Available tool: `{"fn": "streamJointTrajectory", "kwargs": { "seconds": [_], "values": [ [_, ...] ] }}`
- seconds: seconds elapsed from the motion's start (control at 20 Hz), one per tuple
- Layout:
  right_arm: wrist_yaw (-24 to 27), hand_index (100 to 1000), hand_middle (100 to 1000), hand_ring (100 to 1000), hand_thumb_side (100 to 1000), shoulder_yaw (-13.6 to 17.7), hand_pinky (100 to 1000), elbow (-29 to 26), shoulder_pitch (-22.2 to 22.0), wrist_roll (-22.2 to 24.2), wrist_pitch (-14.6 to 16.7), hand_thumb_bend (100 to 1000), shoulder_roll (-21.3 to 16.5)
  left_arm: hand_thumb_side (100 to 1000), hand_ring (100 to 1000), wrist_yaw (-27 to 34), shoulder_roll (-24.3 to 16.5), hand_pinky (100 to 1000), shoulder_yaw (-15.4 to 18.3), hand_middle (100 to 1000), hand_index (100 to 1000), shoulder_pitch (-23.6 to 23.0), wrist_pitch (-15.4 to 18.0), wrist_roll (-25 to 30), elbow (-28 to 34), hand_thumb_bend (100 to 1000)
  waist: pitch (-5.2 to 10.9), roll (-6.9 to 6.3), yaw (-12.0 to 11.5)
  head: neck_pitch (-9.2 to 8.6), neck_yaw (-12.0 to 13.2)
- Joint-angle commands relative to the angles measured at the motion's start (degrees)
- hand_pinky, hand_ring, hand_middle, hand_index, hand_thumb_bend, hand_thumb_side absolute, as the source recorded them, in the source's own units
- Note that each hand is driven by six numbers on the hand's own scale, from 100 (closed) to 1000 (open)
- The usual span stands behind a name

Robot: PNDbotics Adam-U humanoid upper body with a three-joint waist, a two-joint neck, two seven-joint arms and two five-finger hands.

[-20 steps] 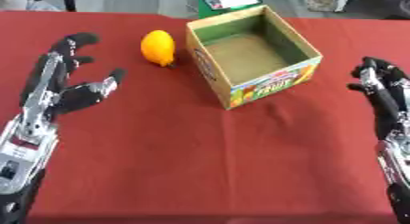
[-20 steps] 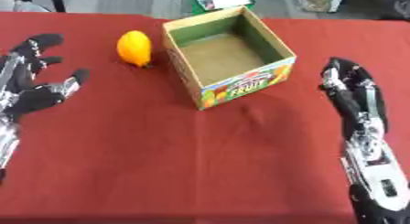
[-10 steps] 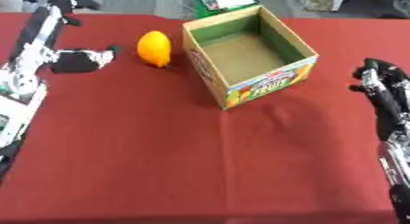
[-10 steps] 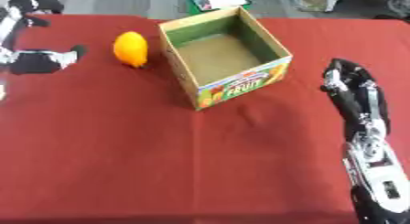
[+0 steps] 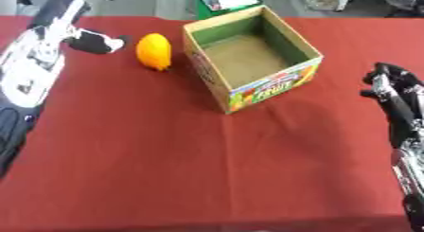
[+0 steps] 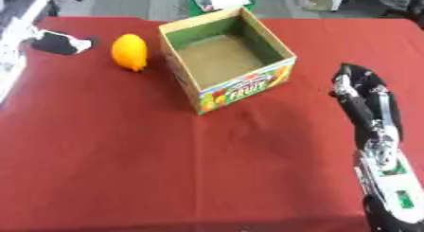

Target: Pick up objects on the table and place them in the box.

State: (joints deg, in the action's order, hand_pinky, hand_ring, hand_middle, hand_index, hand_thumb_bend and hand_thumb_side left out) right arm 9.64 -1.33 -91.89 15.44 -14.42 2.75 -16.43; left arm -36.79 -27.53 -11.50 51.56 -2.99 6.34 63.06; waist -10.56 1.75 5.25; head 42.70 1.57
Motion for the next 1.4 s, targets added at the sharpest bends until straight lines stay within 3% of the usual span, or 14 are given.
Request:
{"fn": "streamJointTrajectory", "kwargs": {
  "seconds": [0.05,0.5,1.1,1.35,1.4],
  "values": [
    [-0.1,741,610,723,405,-0.1,627,-1.0,0.8,0.3,0.0,100,-1.3,100,871,-3.9,0.9,763,0.8,763,774,3.4,2.3,0.8,-5.2,583,0.83,-0.21,0.4,-0.67,0.5],
    [0.1,741,610,723,404,-0.5,627,-1.0,0.9,0.8,0.0,100,-1.2,100,856,-14.3,5.1,753,2.9,755,769,7.1,4.6,2.5,-15.0,596,0.53,-0.14,2.1,-1.1,1.3],
    [0.1,740,610,723,406,-0.5,627,-0.8,0.7,0.8,0.0,100,-0.9,100,821,-20.6,6.5,730,3.2,732,746,6.8,5.0,6.2,-17.4,618,0.43,-0.26,2.1,-1.15,1.3],
    [0.1,740,610,723,406,-0.5,627,-0.8,0.7,0.8,0.0,100,-0.9,100,758,-22.2,6.6,699,3.3,652,664,6.4,4.2,4.8,-17.2,609,0.47,-0.29,2.0,-1.19,1.3],
    [0.1,740,610,723,406,-0.5,627,-0.8,0.7,0.8,0.0,100,-0.9,100,720,-22.4,6.7,682,3.5,603,606,6.3,3.8,4.0,-17.1,586,0.49,-0.3,1.9,-1.21,1.3]
  ]
}}
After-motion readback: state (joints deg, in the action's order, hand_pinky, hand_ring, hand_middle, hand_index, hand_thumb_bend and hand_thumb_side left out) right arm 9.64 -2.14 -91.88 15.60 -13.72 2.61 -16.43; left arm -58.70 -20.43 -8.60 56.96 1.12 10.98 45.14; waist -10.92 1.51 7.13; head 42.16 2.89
